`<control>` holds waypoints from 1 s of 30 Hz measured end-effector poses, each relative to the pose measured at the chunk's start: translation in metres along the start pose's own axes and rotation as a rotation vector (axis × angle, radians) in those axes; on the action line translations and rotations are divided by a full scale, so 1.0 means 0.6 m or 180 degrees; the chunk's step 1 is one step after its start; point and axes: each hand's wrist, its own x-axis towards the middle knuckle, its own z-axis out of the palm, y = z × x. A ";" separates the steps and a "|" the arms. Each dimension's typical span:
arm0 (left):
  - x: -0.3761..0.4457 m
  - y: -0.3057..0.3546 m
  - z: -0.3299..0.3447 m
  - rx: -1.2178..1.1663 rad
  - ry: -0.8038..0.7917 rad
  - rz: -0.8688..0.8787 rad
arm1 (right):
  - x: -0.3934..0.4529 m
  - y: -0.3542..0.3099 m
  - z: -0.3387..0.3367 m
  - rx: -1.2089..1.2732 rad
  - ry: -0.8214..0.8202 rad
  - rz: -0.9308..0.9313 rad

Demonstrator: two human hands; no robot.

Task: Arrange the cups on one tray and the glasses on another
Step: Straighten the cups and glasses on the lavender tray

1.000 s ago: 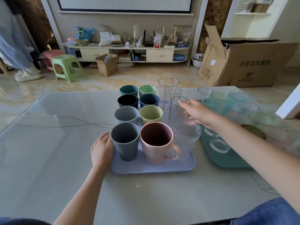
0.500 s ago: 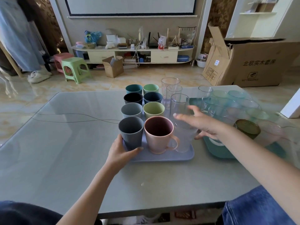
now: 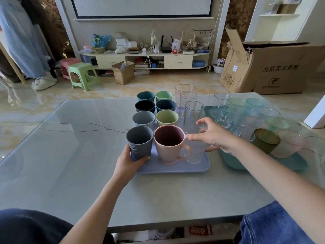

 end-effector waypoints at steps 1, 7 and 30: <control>0.000 -0.001 0.000 0.0005 -0.0004 -0.0001 | 0.000 0.000 0.001 -0.0006 0.0009 0.0005; 0.002 -0.003 -0.002 -0.0021 -0.0049 0.0035 | 0.002 -0.001 0.004 -0.0049 0.0107 0.0040; 0.005 -0.032 0.002 0.0141 -0.0137 0.0013 | -0.017 -0.002 0.003 -0.0145 0.0051 -0.0055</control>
